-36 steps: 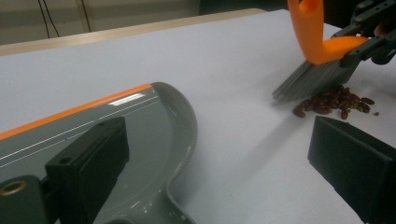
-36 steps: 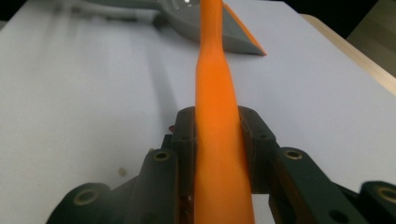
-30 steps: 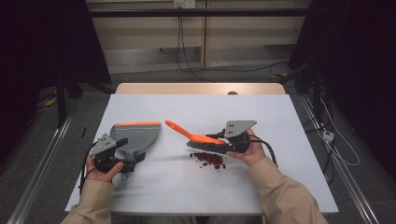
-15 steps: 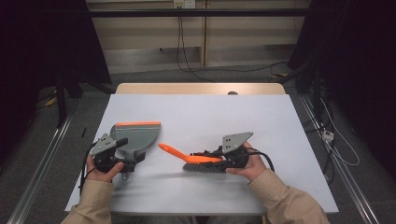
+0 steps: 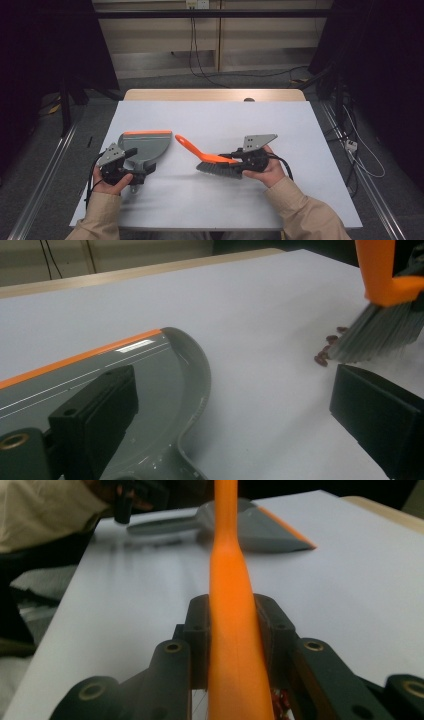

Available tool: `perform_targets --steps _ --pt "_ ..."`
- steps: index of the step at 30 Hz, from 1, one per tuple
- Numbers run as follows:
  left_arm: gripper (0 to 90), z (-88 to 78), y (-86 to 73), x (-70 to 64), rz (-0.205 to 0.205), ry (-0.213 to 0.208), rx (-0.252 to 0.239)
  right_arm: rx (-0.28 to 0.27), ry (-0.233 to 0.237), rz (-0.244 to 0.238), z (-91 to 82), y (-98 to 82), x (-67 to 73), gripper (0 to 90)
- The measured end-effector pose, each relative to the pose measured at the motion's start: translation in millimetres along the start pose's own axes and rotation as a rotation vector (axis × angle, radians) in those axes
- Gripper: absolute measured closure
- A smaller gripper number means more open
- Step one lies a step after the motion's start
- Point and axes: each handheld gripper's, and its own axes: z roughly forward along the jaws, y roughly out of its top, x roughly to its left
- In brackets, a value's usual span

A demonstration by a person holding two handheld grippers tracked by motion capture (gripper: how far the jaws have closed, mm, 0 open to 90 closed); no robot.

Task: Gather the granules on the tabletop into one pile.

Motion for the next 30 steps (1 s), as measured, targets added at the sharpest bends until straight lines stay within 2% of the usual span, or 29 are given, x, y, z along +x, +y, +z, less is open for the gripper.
perform_targets --steps 3,4,7,9,11,13,16,20,22,24,26,27,28,30 --pt "5.2 -0.7 0.1 -0.3 0.001 0.000 -0.002 -0.024 -0.079 0.042 -6.9 5.6 -0.2 71.1" --pt "5.2 -0.9 0.1 -0.5 0.002 -0.001 -0.003 -0.029 -0.120 0.059 -9.7 5.9 -1.5 71.1" --pt "5.2 -1.1 0.2 -0.9 0.001 -0.003 -0.005 -0.002 -0.241 0.087 -19.6 4.2 -7.5 71.1" --pt "5.2 -0.8 0.2 -0.8 0.002 -0.004 -0.005 0.001 -0.281 0.122 -26.5 1.0 -12.7 71.1" --pt "5.2 -0.5 0.2 -0.7 0.003 -0.006 -0.002 0.015 -0.329 0.126 -32.8 -1.4 -17.5 71.1" --pt "5.2 0.0 0.2 -0.8 0.003 -0.008 -0.003 0.015 -0.357 0.152 -38.4 -5.2 -23.4 71.1" --pt "5.2 0.2 0.2 -0.5 0.003 -0.010 -0.004 0.039 -0.402 0.165 -43.9 -10.3 -30.7 71.1" --pt "5.2 0.5 0.1 -0.3 0.001 -0.014 -0.002 0.077 -0.438 0.183 -43.4 -18.0 -34.4 71.0" --pt "5.2 1.3 0.0 -0.1 0.005 -0.018 0.001 0.072 -0.440 0.199 -42.8 -19.6 -34.2 70.9" --pt "5.2 2.2 0.0 -0.3 0.008 -0.021 0.004 0.090 -0.453 0.218 -43.1 -17.9 -33.2 70.6" --pt "5.2 3.1 -0.1 -0.7 0.006 -0.028 0.004 0.095 -0.459 0.259 -43.8 -15.9 -32.8 67.7" --pt "5.2 3.5 -0.2 -0.9 0.008 -0.030 0.005 0.114 -0.454 0.258 -43.6 -13.8 -32.8 66.5" --pt "5.2 3.7 -0.3 -1.0 0.011 -0.032 0.009 0.139 -0.469 0.254 -43.6 -11.1 -32.3 65.2" --pt "5.2 4.4 -0.5 -1.7 0.012 -0.037 0.009 0.154 -0.483 0.261 -43.4 -4.7 -31.8 65.8"
